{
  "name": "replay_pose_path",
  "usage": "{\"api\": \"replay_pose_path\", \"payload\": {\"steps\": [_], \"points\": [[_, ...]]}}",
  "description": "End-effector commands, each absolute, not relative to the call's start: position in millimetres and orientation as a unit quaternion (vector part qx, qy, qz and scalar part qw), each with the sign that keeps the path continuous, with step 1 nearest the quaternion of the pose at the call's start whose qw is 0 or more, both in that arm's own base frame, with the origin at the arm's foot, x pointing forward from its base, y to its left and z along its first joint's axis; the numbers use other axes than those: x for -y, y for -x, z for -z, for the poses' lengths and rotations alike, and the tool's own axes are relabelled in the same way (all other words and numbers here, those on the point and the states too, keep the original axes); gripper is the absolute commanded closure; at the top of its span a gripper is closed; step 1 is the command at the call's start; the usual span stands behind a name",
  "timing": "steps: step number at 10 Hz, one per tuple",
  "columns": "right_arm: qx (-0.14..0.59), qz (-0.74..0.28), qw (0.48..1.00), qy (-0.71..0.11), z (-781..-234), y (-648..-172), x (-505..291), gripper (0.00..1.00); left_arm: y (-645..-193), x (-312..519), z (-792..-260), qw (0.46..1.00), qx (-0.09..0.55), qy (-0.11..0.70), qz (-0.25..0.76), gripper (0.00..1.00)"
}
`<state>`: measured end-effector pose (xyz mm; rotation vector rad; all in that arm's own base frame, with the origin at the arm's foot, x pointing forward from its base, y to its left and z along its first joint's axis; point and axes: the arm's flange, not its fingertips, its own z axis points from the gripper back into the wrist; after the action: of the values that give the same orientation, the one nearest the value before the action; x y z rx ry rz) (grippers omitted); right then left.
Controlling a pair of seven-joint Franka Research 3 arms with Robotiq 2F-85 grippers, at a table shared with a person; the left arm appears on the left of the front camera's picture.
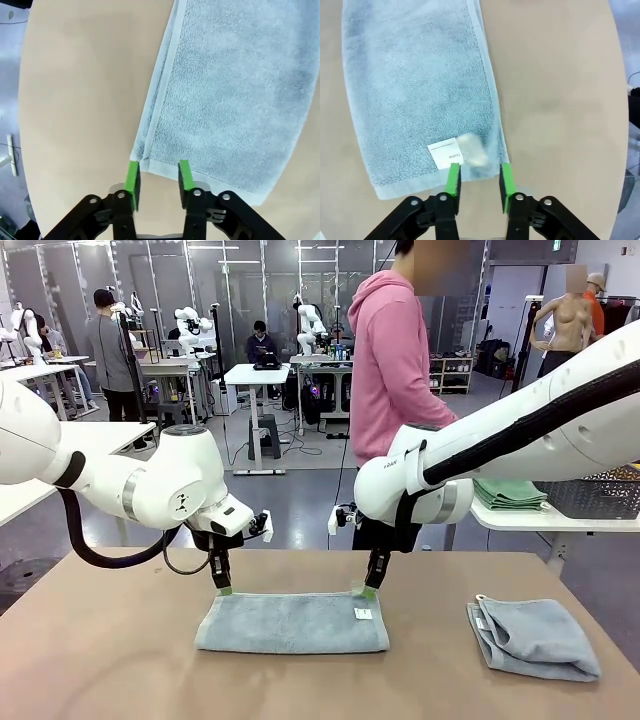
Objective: Fold the towels and place them in the basket.
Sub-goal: When a person lays out a Towel with hook on the table, fold it in half twice.
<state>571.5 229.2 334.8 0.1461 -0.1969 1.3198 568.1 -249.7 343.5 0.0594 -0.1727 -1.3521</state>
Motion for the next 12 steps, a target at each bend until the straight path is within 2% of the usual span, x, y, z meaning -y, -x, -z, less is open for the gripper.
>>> {"api": "replay_pose_path", "payload": {"steps": [1, 2, 3, 4, 5, 10, 11, 12], "points": [[0.100, -0.617, 0.779, -0.052, -337.2, -560.7, -223.3, 0.09, -558.4, 241.4, -349.5, 0.783, 0.094, -0.038, 0.614, 0.00], [0.101, -0.616, 0.780, -0.052, -339.3, -558.5, -221.7, 0.35, -554.0, 240.8, -351.1, 0.783, 0.098, -0.032, 0.614, 0.00], [0.102, -0.615, 0.780, -0.052, -341.0, -556.8, -221.1, 0.00, -550.2, 241.5, -351.2, 0.784, 0.100, -0.025, 0.612, 0.00], [0.091, -0.614, 0.783, -0.052, -339.9, -555.8, -221.5, 0.05, -544.0, 238.8, -352.3, 0.788, 0.076, -0.031, 0.610, 0.11], [0.096, -0.612, 0.782, -0.061, -338.8, -566.0, -226.3, 0.05, -564.1, 246.0, -352.2, 0.778, 0.085, -0.029, 0.621, 0.11], [0.096, -0.612, 0.782, -0.061, -338.8, -566.0, -226.3, 0.05, -564.1, 246.0, -352.2, 0.778, 0.085, -0.029, 0.621, 0.11], [0.096, -0.614, 0.781, -0.061, -340.0, -564.4, -228.0, 0.00, -560.3, 246.7, -352.1, 0.779, 0.083, -0.029, 0.620, 0.03], [0.109, -0.553, 0.824, -0.058, -350.8, -553.0, -230.0, 0.00, -543.3, 241.8, -377.5, 0.808, 0.081, -0.037, 0.583, 0.00]]}}
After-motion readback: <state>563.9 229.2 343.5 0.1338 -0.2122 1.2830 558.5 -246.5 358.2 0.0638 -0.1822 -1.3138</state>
